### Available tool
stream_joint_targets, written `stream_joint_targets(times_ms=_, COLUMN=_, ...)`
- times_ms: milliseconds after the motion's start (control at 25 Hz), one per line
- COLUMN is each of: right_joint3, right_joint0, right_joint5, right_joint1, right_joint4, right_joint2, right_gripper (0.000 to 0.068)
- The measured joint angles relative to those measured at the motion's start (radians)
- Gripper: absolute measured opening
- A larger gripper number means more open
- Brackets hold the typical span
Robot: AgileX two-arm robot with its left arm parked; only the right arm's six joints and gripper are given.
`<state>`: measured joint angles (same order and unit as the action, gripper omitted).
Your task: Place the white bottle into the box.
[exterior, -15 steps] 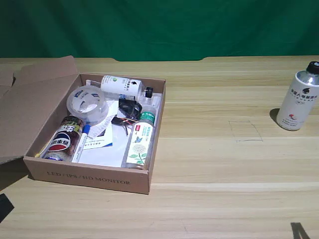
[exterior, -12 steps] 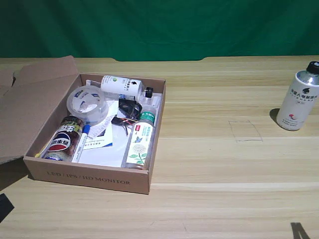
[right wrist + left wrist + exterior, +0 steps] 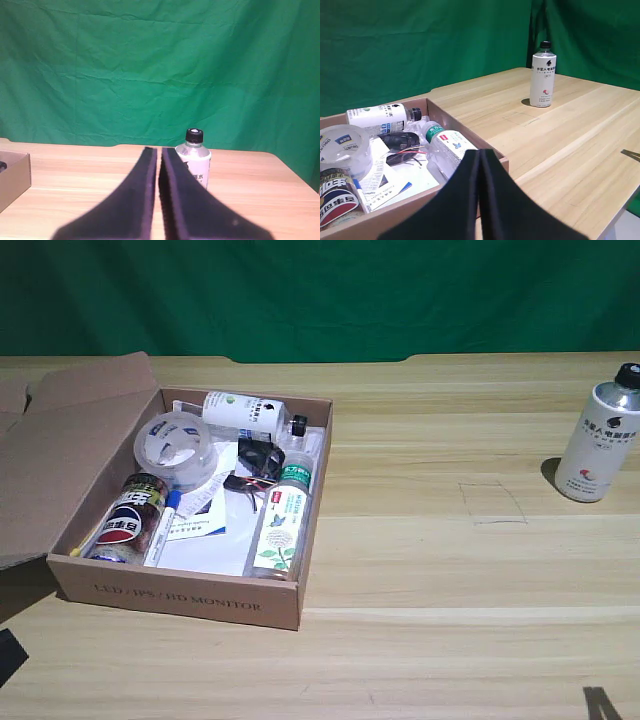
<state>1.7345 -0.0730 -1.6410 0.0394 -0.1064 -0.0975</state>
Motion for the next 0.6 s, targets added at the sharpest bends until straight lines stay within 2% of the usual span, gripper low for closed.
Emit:
stream_joint_targets(times_ms=480, right_joint3=0.0, right_joint0=0.0, right_joint5=0.0, right_joint1=0.005, right_joint4=0.008, right_joint2=0.0, right_gripper=0.0004)
stream_joint_targets(times_ms=600, right_joint3=0.0, right_joint0=0.0, right_joint5=0.0, right_joint1=0.063, right_joint4=0.034, right_joint2=-0.012, right_gripper=0.0036)
